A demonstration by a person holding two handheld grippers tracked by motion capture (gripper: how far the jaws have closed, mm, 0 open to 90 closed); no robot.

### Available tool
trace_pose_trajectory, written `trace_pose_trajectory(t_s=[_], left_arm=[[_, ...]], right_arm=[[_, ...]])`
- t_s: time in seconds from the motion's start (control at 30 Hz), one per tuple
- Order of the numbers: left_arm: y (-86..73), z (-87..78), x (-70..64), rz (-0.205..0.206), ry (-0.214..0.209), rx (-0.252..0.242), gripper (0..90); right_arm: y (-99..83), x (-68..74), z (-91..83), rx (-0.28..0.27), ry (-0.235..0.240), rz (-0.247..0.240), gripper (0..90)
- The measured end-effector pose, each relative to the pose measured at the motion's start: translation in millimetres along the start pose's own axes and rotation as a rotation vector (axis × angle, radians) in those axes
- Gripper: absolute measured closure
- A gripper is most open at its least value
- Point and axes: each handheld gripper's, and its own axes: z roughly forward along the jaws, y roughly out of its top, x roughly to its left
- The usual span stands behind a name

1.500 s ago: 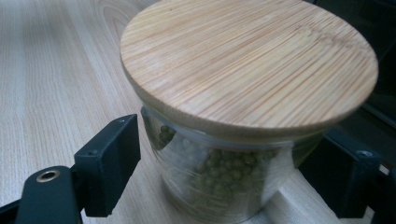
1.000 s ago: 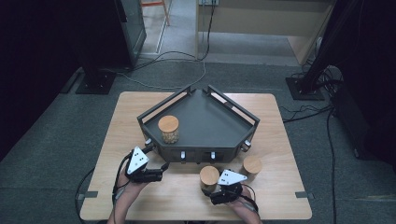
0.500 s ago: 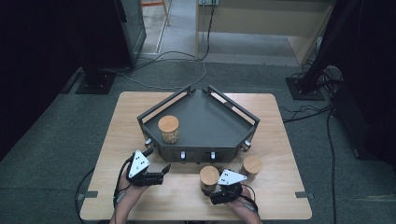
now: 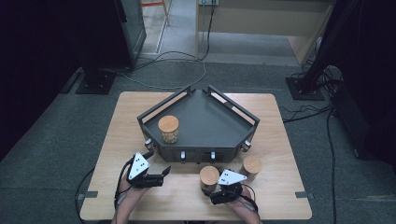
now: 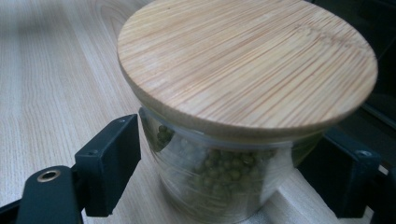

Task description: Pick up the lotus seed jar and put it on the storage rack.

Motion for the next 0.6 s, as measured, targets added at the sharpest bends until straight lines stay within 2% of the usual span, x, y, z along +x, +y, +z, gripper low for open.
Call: trace_pose_trajectory(t_s=[0.33,0.6], left_arm=[[-11.9,-0.5,-0.2,-0.023,-0.002,0.003,10.8],[-14.1,0.2,-0.5,-0.010,-0.007,0.009,10.8]], right_arm=[[-0.5,0.0,-0.4,-0.003,-0.004,0.006,16.9],[-0.9,-0.3,-0.7,-0.005,-0.003,0.003,16.9]])
